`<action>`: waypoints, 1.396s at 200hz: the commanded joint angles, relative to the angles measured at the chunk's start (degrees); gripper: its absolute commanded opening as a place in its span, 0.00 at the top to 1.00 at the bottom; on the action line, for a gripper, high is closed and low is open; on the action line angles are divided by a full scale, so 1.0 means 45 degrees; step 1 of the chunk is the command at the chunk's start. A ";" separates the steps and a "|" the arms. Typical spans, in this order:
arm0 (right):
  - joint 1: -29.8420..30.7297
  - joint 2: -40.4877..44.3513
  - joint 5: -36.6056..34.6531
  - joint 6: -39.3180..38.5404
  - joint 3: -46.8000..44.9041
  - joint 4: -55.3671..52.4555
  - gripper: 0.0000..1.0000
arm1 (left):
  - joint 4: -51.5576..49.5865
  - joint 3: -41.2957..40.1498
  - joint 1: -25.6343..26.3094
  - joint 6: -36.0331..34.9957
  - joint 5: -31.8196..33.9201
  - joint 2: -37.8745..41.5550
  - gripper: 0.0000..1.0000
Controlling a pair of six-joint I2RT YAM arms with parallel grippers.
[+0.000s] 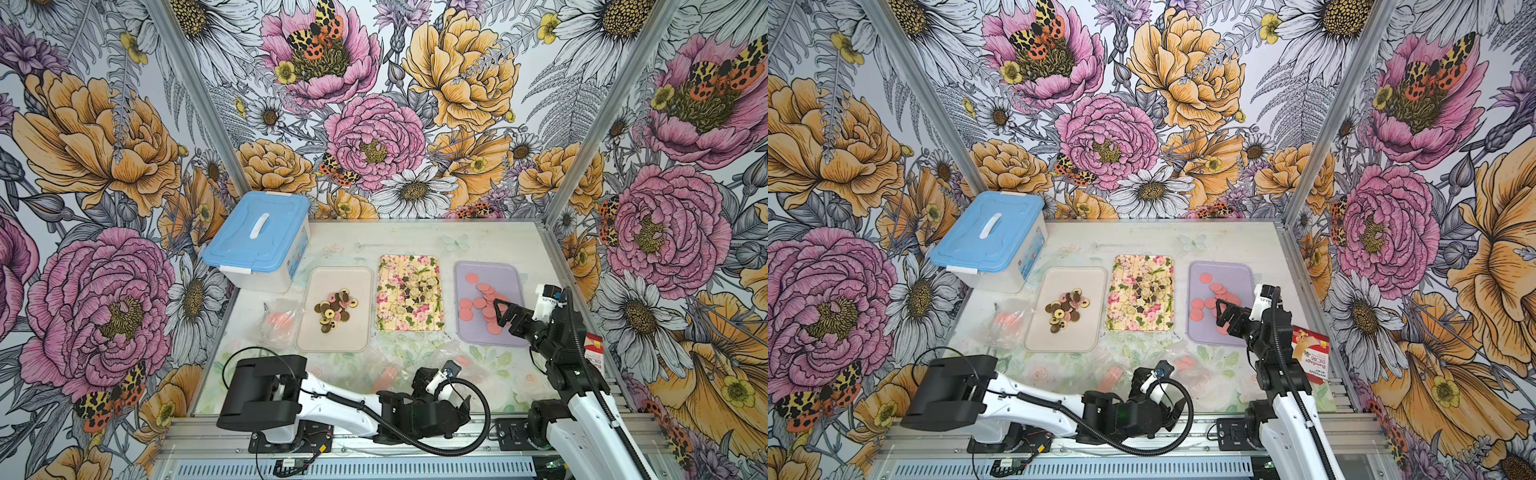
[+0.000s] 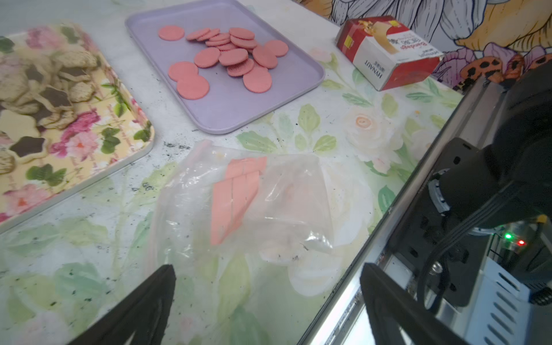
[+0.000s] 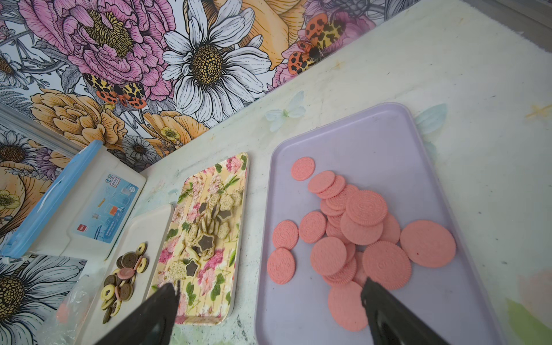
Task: Pour cookies out of the ziploc bag
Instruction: Place the ziploc bag at the center of the board, then reset both arms
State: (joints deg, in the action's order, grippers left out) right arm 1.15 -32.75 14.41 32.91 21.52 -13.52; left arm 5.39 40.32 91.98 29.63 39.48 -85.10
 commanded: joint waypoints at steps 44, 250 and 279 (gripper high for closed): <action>-0.0024 0.1233 -0.2934 -0.0108 -0.0607 0.0041 0.01 | -0.3199 -0.1770 -0.7885 -0.2447 0.1157 0.9621 0.01; 0.0791 -1.2464 -0.7674 -0.6814 -0.0899 1.6526 0.00 | 1.2668 -0.5211 -2.1223 -0.5712 -0.7604 -0.0780 0.01; 0.0780 -1.2411 -0.7829 -0.6701 -0.0782 1.6339 0.00 | 1.3160 -0.5380 -2.0318 -0.6226 -0.5410 -0.0849 0.01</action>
State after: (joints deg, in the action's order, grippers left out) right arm 4.84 -89.54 -21.34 3.29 17.02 59.55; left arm 61.98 16.51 -2.17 2.94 7.70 -89.12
